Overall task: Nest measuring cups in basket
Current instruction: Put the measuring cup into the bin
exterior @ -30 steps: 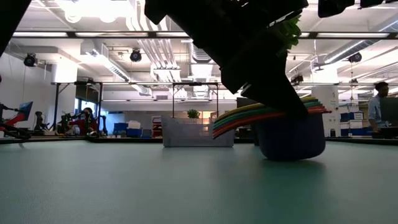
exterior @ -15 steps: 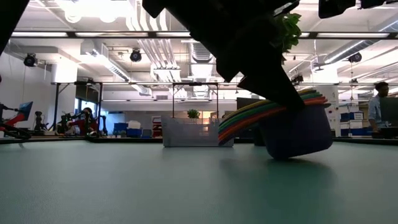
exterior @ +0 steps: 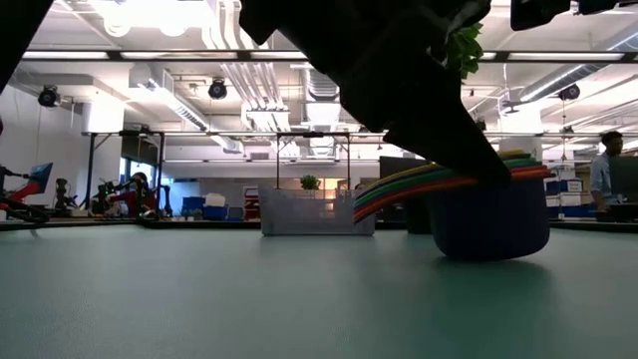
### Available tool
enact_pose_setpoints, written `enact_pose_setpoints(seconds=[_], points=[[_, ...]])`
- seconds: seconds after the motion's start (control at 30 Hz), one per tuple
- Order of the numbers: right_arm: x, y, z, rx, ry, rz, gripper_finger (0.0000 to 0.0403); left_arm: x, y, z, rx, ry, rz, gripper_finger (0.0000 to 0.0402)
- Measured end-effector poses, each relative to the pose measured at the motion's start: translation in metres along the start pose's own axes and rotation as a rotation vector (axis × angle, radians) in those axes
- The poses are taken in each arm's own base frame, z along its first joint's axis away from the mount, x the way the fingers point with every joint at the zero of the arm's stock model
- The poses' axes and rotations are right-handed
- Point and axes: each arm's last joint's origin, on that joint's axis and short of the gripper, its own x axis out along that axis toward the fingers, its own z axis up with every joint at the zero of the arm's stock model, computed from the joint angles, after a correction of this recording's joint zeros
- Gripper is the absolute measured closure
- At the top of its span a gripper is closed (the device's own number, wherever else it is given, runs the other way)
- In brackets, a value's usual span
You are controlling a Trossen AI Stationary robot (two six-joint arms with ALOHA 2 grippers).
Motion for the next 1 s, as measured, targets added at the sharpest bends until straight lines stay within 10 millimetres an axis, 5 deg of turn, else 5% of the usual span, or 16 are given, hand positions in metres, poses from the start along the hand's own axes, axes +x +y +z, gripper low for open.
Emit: enact_pose_setpoints(seconds=[0.4,0.63,0.8,1.0], points=[[0.000,0.000,0.000,0.002,0.001,0.000,0.0394,-0.008,-0.008,0.004,0.220,0.003,0.000,0.0156],[0.000,0.000,0.000,0.003,0.000,-0.002,0.0394,-0.016,-0.013,0.007,0.319,0.038,0.044,0.0152],[0.000,0.000,0.000,0.004,-0.001,-0.008,0.0394,-0.027,-0.034,0.018,0.498,0.031,0.185,0.0164],[0.000,0.000,0.000,0.019,0.000,-0.010,0.0394,-0.028,-0.048,0.021,0.505,-0.017,0.313,0.0172]])
